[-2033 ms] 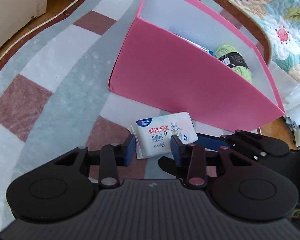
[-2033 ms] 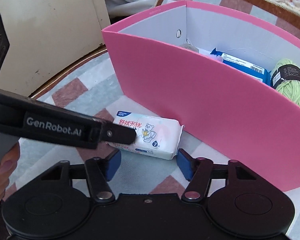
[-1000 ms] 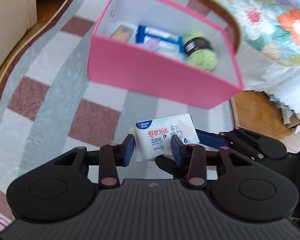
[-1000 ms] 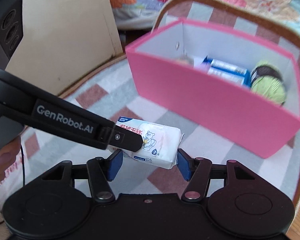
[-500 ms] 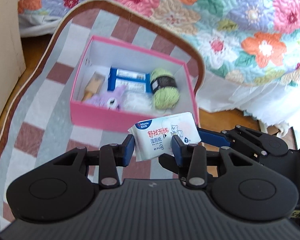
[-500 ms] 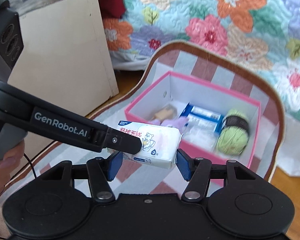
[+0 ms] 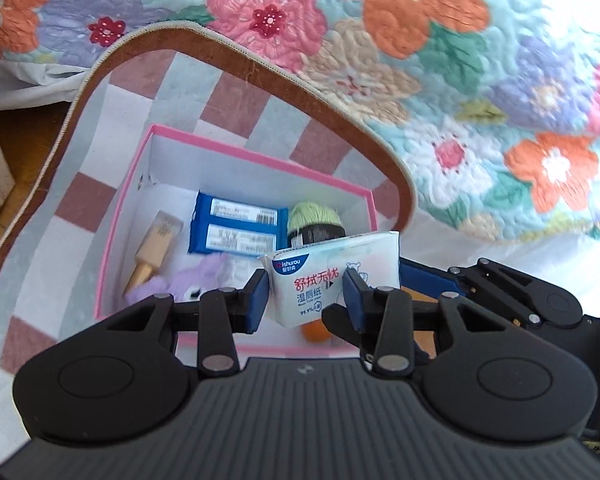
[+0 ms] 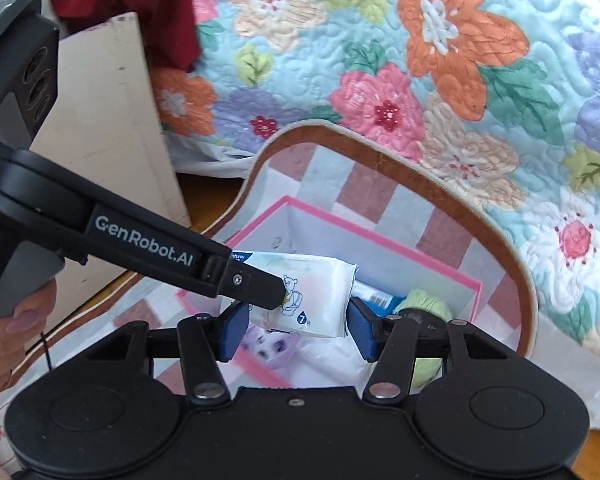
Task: Organize objects
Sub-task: 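Carry the wet-wipe pack into the pink box onto the blue pack, then open the left gripper and withdraw it from the pink box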
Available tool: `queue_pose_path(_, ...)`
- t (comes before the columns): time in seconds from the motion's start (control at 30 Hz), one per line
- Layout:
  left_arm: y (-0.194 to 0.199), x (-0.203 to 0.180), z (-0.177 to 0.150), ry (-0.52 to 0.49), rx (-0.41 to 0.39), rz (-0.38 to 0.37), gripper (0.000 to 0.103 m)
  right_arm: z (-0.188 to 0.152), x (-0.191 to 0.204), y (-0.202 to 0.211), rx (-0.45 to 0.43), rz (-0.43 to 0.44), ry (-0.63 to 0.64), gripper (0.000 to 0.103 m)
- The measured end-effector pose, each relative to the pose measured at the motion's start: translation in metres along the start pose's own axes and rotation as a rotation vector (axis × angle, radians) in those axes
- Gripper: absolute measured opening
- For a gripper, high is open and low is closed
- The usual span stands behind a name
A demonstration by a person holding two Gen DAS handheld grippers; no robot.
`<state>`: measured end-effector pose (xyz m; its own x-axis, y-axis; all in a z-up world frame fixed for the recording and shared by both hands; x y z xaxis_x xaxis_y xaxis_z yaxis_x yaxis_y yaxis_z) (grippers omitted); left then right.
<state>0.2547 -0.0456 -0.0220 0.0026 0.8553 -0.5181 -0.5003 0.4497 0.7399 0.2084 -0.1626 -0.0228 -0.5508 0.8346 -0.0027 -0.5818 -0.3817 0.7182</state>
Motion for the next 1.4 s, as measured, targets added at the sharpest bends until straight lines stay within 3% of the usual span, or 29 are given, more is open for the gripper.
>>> queue_pose_path(0.47,-0.113,0.035,0.028,0.096,0.07,0.059,0.038,-0.012,-0.061,-0.111,0.07,0.011,-0.068,0.059)
queue_pose_path(0.77,-0.152,0.054,0.031,0.143,0.071,0.106,0.039,-0.028,-0.073,-0.159,0.15,0.006,-0.154,0.063)
queue_pose_path(0.93,-0.14,0.053,0.034,0.093,0.047,0.111,0.041,-0.036,-0.074,-0.165,0.196,-0.021,-0.165,0.065)
queue_pose_path(1.13,-0.096,0.048,0.019,0.011,0.053,0.133,0.051,-0.043,-0.067,-0.117,0.107,-0.029,-0.18,0.067)
queue_pose_path(1.23,-0.068,0.042,0.008,-0.012,0.042,0.132,0.053,-0.048,-0.062,-0.089,0.067,0.017,-0.231,0.067)
queue_pose_path(1.4,-0.017,0.02,-0.008,-0.132,0.016,0.195,0.059,-0.049,-0.046,-0.048,0.038,0.006,-0.205,0.067)
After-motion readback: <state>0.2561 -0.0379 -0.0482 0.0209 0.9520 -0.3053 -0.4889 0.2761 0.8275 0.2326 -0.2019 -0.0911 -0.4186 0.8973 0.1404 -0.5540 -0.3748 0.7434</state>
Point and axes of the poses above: each gripper's, at about its wrist camera, not at the fingertips, and y roughly against the way its jaws point, x to its left, z to its top, the point moved 6 cm from there along -y, roughly the way its jaws point, and after that the axes turned 4 degrees about y, right-handed, at the moved point
